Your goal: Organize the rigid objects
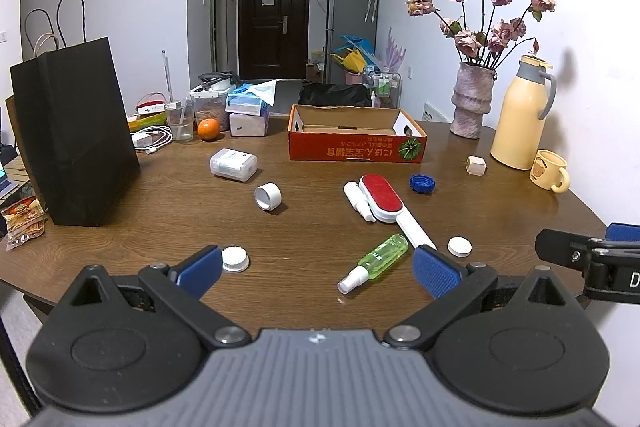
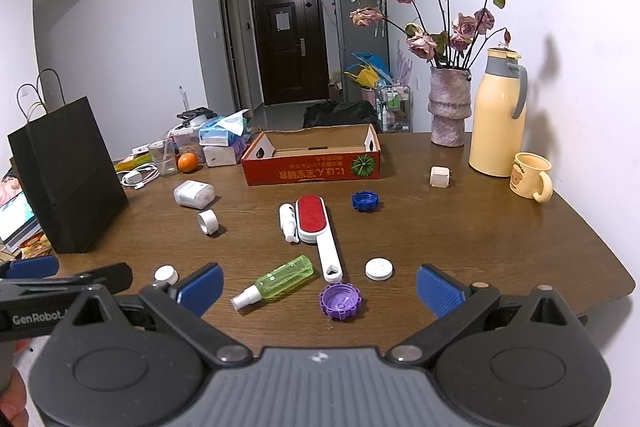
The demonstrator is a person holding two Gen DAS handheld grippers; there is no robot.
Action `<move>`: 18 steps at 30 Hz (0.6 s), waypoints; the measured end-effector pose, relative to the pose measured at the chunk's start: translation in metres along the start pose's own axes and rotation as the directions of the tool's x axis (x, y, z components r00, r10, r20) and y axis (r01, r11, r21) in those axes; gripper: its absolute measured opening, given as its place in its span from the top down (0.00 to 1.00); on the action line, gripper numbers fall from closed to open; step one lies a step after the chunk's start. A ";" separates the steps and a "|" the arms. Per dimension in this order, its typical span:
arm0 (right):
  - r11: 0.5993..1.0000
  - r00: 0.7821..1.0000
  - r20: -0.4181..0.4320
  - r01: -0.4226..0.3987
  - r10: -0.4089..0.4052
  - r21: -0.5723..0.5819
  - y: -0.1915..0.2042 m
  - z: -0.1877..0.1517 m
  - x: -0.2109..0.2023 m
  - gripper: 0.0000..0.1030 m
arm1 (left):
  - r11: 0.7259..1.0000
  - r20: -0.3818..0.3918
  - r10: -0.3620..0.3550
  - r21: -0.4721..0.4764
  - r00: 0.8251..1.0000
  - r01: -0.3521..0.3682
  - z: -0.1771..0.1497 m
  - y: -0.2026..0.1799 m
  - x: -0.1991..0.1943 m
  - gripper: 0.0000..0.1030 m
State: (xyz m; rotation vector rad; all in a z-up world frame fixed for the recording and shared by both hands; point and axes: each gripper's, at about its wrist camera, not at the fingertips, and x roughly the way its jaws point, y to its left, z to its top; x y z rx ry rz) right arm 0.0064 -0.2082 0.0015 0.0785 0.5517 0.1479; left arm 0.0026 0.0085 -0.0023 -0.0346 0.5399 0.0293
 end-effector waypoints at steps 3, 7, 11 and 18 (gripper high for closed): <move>1.000 1.000 0.000 -0.002 0.002 -0.001 0.001 0.000 0.000 0.00 | 1.000 0.000 0.000 0.001 1.000 0.000 0.000 0.000 0.000 0.00; 1.000 1.000 0.000 -0.003 0.003 -0.002 0.002 -0.001 0.001 0.00 | 1.000 0.000 0.001 0.000 1.000 -0.001 0.000 0.000 0.000 0.00; 1.000 1.000 0.000 -0.002 0.002 -0.002 0.002 0.000 0.001 0.00 | 1.000 0.000 0.002 0.001 1.000 -0.002 0.000 -0.001 0.000 0.00; 1.000 1.000 -0.001 -0.002 0.002 -0.002 0.003 -0.001 0.002 0.00 | 1.000 -0.001 0.003 0.000 1.000 -0.003 0.000 -0.002 0.000 0.00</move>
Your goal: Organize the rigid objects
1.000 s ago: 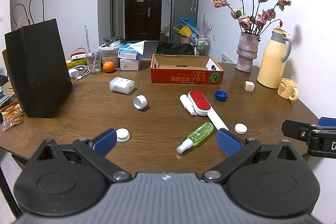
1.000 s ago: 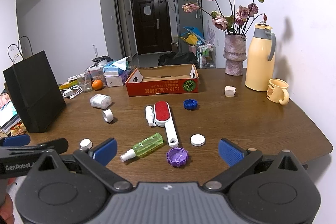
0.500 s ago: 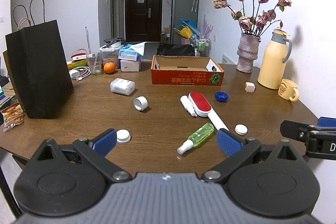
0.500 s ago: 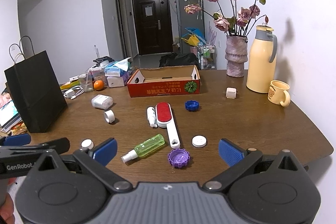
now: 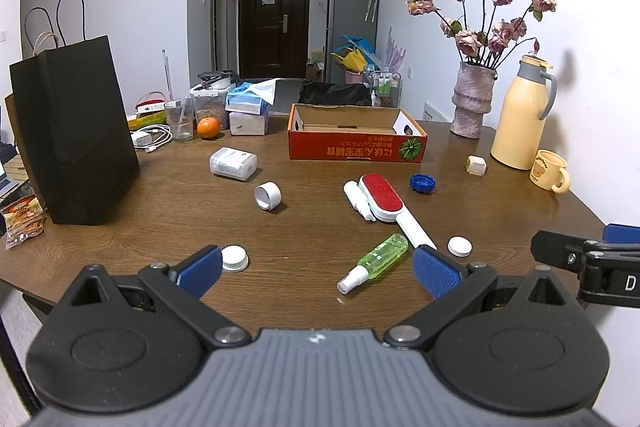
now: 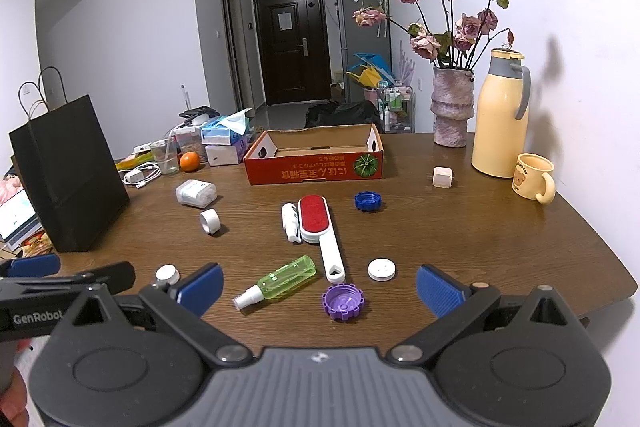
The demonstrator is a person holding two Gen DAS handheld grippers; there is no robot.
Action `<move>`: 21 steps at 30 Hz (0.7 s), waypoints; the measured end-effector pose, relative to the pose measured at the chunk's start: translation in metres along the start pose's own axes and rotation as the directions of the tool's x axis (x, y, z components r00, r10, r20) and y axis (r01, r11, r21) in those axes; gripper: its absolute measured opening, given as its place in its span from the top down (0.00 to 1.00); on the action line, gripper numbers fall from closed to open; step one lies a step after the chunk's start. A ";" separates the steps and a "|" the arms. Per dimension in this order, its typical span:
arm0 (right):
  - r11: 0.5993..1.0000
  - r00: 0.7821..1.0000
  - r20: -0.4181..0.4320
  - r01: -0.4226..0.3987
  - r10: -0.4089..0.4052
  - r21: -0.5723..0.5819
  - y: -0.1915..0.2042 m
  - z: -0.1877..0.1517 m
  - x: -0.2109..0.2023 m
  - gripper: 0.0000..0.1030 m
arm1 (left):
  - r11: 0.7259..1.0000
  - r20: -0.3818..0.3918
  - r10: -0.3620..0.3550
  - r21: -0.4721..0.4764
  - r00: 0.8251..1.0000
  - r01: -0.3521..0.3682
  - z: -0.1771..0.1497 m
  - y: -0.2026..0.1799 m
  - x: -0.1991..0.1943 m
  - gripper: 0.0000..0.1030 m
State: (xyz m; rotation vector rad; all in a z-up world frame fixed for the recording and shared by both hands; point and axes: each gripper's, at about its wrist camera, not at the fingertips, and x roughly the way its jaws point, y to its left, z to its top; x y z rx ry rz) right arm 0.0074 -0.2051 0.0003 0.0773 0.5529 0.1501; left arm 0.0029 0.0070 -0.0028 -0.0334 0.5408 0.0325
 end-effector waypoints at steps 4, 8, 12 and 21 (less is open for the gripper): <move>1.000 1.000 0.000 0.000 0.000 0.003 0.001 0.000 0.004 0.00 | 1.000 0.000 0.002 -0.001 1.000 -0.002 0.000 0.000 0.002 0.00; 1.000 1.000 -0.006 0.004 -0.004 0.002 0.000 -0.001 0.011 0.00 | 1.000 -0.009 0.004 -0.005 1.000 -0.004 -0.002 0.000 0.009 0.00; 1.000 1.000 -0.014 0.003 -0.003 -0.001 -0.002 -0.003 0.020 0.00 | 1.000 -0.023 0.002 -0.013 1.000 -0.003 -0.004 0.001 0.021 0.00; 1.000 0.999 -0.054 0.002 -0.002 -0.005 -0.006 -0.008 0.045 0.00 | 1.000 -0.035 -0.005 -0.017 0.999 0.005 -0.006 0.001 0.041 0.00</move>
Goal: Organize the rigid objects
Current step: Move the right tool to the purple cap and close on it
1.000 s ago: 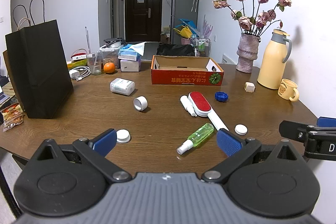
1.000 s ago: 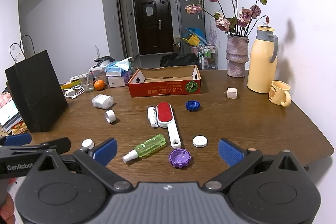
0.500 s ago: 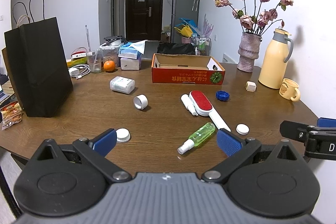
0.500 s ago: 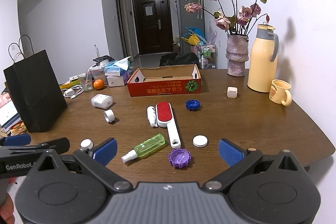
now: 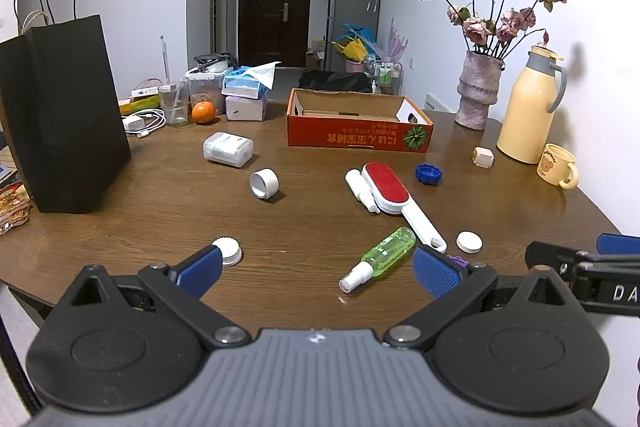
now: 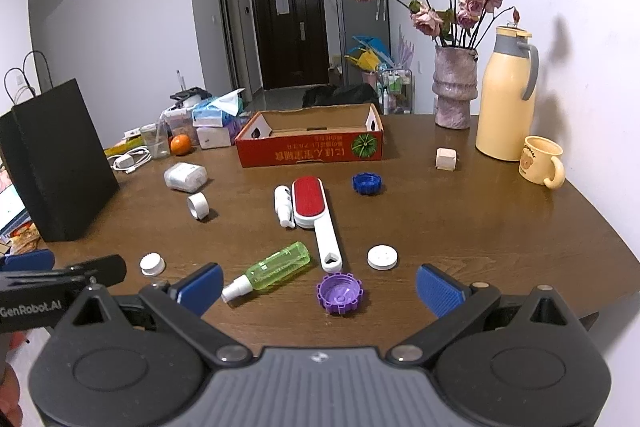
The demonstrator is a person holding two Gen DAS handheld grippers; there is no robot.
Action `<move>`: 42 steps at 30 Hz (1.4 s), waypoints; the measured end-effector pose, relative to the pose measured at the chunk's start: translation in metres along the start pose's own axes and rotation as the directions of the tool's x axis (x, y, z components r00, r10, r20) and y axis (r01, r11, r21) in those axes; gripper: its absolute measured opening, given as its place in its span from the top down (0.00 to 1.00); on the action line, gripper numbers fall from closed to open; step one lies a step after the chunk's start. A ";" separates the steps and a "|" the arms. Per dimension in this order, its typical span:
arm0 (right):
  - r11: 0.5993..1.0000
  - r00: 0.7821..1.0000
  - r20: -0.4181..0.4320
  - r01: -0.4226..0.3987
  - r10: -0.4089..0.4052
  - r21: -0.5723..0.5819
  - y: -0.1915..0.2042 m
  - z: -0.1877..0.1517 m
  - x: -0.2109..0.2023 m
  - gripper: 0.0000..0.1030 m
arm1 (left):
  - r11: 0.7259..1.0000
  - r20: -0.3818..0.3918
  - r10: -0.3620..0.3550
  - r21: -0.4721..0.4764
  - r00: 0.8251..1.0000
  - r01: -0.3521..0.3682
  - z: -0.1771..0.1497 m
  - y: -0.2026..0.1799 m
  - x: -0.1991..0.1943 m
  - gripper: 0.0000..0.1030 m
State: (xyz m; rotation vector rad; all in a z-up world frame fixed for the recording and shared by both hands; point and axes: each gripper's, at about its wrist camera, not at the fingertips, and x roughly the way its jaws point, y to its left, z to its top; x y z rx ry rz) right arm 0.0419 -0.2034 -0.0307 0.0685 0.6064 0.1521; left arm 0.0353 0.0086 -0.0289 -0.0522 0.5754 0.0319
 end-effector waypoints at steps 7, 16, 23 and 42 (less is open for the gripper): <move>1.000 1.000 -0.028 -0.002 0.001 -0.014 -0.001 -0.004 0.022 0.00 | 1.000 -0.025 0.006 -0.007 1.000 -0.006 -0.002 0.002 0.022 0.00; 1.000 0.997 -0.082 0.007 -0.008 -0.016 -0.004 -0.008 0.056 0.01 | 1.000 -0.049 0.002 -0.002 0.999 -0.002 -0.001 0.001 0.050 0.00; 1.000 0.992 -0.128 0.013 -0.014 -0.010 -0.010 -0.013 0.084 0.01 | 1.000 -0.075 -0.013 -0.004 0.997 0.013 -0.001 0.001 0.075 0.00; 1.000 0.978 -0.206 0.007 -0.011 -0.020 -0.026 -0.023 0.149 0.06 | 0.999 -0.108 -0.042 0.007 0.993 0.043 -0.010 -0.008 0.135 0.00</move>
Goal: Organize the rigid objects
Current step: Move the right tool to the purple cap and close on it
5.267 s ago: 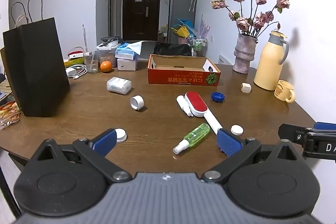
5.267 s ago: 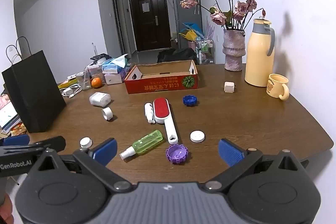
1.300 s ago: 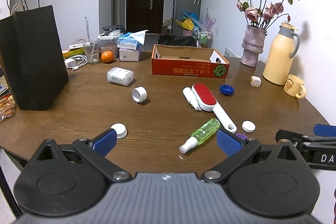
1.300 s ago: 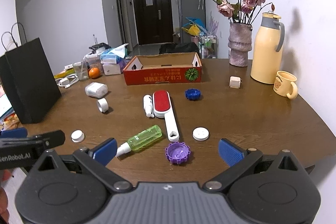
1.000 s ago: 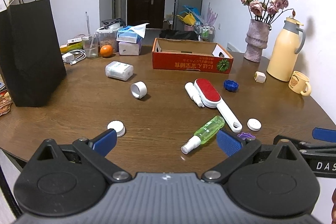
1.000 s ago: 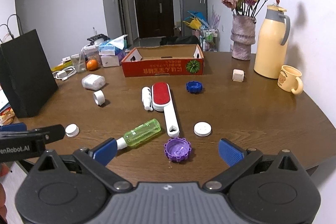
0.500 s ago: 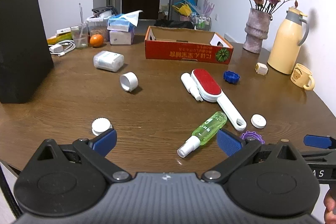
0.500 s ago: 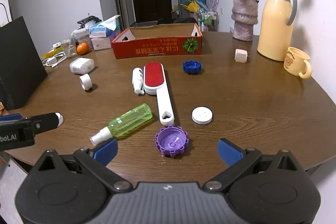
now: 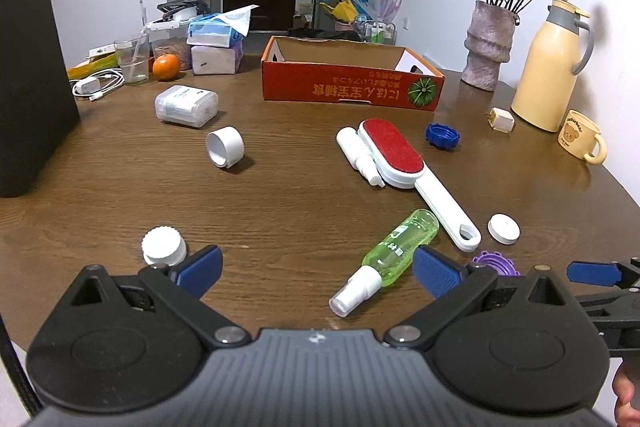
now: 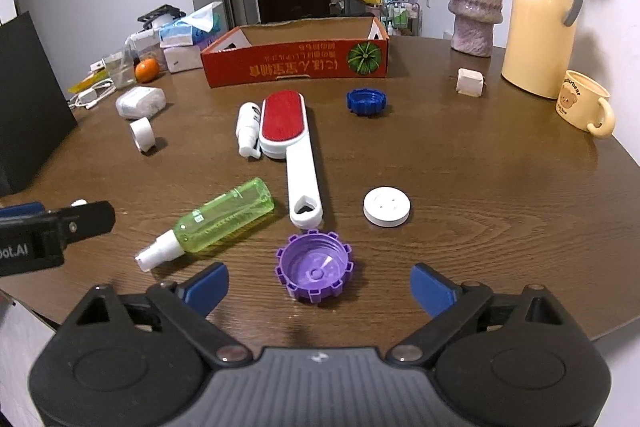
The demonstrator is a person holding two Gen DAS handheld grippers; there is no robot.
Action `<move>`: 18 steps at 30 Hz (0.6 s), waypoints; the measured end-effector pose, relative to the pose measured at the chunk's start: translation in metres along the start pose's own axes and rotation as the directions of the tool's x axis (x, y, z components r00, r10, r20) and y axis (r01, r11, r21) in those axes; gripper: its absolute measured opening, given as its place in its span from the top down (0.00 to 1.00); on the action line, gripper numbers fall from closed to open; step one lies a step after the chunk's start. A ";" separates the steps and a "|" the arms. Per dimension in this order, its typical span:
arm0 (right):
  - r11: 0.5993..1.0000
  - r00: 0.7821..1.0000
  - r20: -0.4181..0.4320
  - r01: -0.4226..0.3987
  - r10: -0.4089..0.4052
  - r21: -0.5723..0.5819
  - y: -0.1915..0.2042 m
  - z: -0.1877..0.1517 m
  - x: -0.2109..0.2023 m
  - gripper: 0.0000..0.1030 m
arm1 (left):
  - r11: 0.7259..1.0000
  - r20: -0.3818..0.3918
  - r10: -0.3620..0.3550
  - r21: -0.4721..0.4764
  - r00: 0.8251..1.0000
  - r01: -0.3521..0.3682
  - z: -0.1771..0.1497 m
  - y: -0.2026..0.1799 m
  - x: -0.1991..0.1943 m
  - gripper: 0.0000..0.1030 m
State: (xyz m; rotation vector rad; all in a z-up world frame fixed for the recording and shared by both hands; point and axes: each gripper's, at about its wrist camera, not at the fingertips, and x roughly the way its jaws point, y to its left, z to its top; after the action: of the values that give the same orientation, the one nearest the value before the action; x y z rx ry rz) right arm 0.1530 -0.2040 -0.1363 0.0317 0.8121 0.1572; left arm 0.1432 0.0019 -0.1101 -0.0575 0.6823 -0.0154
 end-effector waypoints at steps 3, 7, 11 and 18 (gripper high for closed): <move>1.000 1.000 -0.001 0.001 -0.001 -0.013 -0.001 0.000 0.007 0.07 | 1.000 0.005 0.001 0.011 1.000 -0.001 0.000 -0.002 0.008 0.00; 0.999 1.000 -0.007 -0.010 0.010 -0.032 0.000 0.000 0.019 0.10 | 1.000 -0.001 -0.006 0.011 1.000 0.006 0.000 -0.003 0.018 0.00; 0.999 0.999 -0.023 -0.029 0.028 -0.033 -0.002 0.000 0.032 0.14 | 1.000 -0.013 -0.004 0.005 1.000 0.004 0.000 -0.002 0.028 0.00; 0.996 0.998 -0.020 -0.061 0.060 -0.058 -0.001 0.000 0.045 0.33 | 1.000 -0.038 -0.009 0.013 0.999 0.009 -0.001 -0.002 0.042 0.00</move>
State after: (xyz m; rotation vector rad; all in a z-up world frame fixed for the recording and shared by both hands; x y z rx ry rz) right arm 0.1838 -0.1978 -0.1691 0.0001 0.8245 0.2390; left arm 0.1750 -0.0016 -0.1377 -0.0479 0.7194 -0.0296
